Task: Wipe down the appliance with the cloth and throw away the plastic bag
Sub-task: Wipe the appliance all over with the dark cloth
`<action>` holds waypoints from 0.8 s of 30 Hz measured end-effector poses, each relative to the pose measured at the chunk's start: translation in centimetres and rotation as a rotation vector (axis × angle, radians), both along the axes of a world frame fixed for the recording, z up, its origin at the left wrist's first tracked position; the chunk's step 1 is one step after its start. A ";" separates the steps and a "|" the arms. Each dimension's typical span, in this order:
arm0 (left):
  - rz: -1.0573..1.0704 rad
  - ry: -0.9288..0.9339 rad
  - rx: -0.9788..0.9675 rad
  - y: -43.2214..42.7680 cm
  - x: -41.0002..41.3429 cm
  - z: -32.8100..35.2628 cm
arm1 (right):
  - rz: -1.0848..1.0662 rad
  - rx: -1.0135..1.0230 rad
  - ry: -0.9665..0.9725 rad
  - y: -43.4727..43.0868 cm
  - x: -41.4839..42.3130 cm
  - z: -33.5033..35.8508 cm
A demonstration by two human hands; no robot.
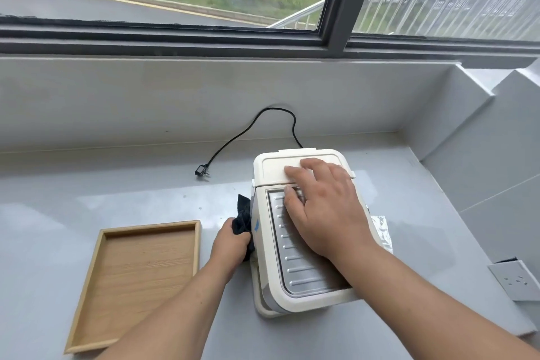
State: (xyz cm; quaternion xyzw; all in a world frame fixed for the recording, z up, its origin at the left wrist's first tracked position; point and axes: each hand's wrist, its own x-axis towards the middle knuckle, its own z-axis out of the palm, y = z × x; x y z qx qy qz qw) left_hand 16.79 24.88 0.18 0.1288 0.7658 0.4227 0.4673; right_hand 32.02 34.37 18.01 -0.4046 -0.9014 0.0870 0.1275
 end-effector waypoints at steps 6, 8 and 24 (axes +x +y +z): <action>0.030 -0.038 -0.001 -1.7 1.7 -0.2 | -0.001 0.005 0.009 -0.1 0.0 0.0; 0.006 -0.023 -0.009 -2.7 2.6 -0.3 | 0.000 0.008 0.009 0.0 0.0 0.0; -0.046 0.172 -0.052 -8.5 9.8 0.6 | 0.022 0.062 0.140 -0.1 0.5 -0.9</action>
